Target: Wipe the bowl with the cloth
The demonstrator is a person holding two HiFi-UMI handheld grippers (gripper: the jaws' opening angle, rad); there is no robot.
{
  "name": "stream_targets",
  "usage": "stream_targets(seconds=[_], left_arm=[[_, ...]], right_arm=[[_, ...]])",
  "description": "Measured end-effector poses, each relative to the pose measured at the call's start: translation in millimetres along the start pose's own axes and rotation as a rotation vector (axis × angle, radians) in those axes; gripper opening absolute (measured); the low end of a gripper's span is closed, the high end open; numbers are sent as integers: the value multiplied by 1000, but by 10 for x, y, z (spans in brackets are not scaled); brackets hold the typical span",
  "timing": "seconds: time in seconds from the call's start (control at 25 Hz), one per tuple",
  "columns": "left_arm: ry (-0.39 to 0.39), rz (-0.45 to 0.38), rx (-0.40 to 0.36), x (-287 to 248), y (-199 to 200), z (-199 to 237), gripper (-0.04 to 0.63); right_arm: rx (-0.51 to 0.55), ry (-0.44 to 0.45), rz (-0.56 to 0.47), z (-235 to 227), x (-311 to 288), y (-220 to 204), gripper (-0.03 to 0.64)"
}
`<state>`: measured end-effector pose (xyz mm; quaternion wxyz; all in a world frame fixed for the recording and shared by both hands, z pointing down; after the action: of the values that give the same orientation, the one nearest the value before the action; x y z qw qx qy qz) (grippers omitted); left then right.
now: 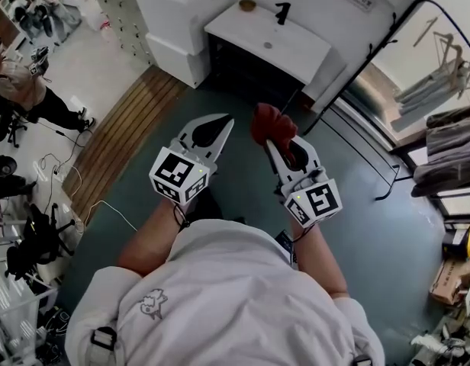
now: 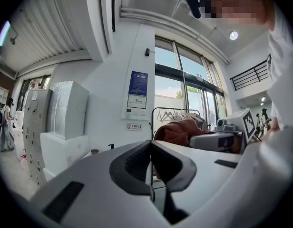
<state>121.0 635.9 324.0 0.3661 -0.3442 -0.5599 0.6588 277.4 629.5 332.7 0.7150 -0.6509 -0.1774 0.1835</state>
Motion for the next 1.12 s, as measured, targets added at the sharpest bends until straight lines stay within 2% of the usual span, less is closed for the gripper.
stream_targets(seconds=[0.24, 0.48, 0.8, 1.12], left_arm=[[10, 3, 8, -51, 24, 462, 14], [-1, 1, 29, -125, 115, 1234, 14], [-36, -7, 18, -112, 324, 2066, 14], [-21, -7, 28, -215, 359, 2572, 14]], right_arm=[[-7, 23, 9, -48, -485, -56, 94], [-10, 14, 23, -150, -1273, -71, 94], [0, -14, 36, -191, -2125, 3, 94], [-38, -15, 67, -404, -2596, -133, 94]])
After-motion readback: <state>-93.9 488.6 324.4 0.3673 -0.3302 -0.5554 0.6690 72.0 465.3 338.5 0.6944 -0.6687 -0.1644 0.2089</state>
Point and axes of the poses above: the fingertips, and each gripper's own axes: x backward along the fingers, z to its left, y out of its top, the point moved 5 cm from there along x, backward along the fingers, and after that the axes turned 6 degrees about x, right-handed, at the moved point
